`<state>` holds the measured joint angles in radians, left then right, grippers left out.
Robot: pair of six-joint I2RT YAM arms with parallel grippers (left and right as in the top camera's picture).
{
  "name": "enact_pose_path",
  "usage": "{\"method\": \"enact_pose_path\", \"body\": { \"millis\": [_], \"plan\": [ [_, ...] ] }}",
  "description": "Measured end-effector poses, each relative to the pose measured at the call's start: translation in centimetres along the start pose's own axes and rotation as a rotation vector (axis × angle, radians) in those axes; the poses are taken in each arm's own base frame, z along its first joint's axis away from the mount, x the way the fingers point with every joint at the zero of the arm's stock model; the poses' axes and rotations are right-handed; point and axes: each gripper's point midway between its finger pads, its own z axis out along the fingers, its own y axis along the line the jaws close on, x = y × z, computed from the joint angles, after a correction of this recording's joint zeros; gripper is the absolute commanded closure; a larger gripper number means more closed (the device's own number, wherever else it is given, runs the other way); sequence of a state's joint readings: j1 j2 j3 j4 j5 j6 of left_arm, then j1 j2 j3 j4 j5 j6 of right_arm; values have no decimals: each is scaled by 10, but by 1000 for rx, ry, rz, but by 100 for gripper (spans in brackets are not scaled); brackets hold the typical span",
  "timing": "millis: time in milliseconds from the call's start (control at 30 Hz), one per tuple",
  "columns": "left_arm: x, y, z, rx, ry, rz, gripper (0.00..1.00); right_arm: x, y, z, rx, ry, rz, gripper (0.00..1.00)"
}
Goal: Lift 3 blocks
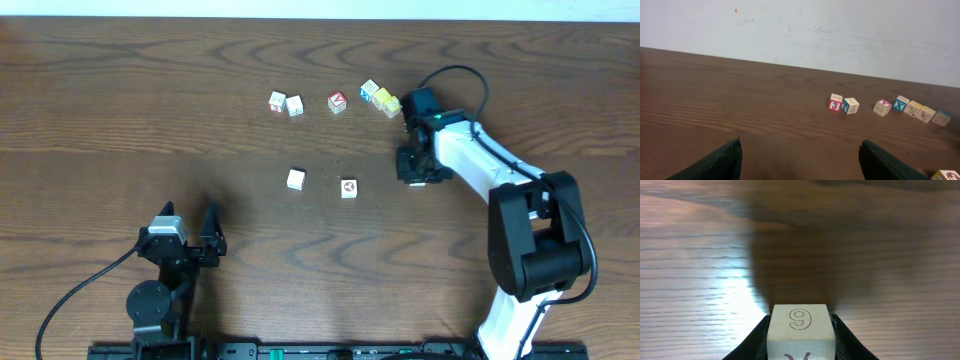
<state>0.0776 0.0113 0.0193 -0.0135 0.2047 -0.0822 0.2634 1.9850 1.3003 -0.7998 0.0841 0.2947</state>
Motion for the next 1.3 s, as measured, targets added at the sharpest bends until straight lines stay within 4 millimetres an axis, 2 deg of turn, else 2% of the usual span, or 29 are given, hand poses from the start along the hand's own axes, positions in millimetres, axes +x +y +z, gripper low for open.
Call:
{"method": "enact_pose_path", "body": {
  "millis": [200, 367, 533, 700, 1000, 1167, 1300],
  "plan": [
    [0, 0, 0, 0, 0, 0, 25, 0, -27, 2, -30, 39, 73, 81],
    [0, 0, 0, 0, 0, 0, 25, -2, -39, 3, -59, 46, 97, 78],
    [0, 0, 0, 0, 0, 0, 25, -7, -40, 3, -68, 29, 66, 70],
    [0, 0, 0, 0, 0, 0, 25, -9, -39, 3, -73, 18, 26, 67],
    [0, 0, 0, 0, 0, 0, 25, -6, -39, 3, -75, 31, 3, 50],
    [0, 0, 0, 0, 0, 0, 25, 1, -40, 2, -70, 64, -2, 48],
    [0, 0, 0, 0, 0, 0, 25, 0, -40, -8, -68, 80, -2, 47]
  ]
}}
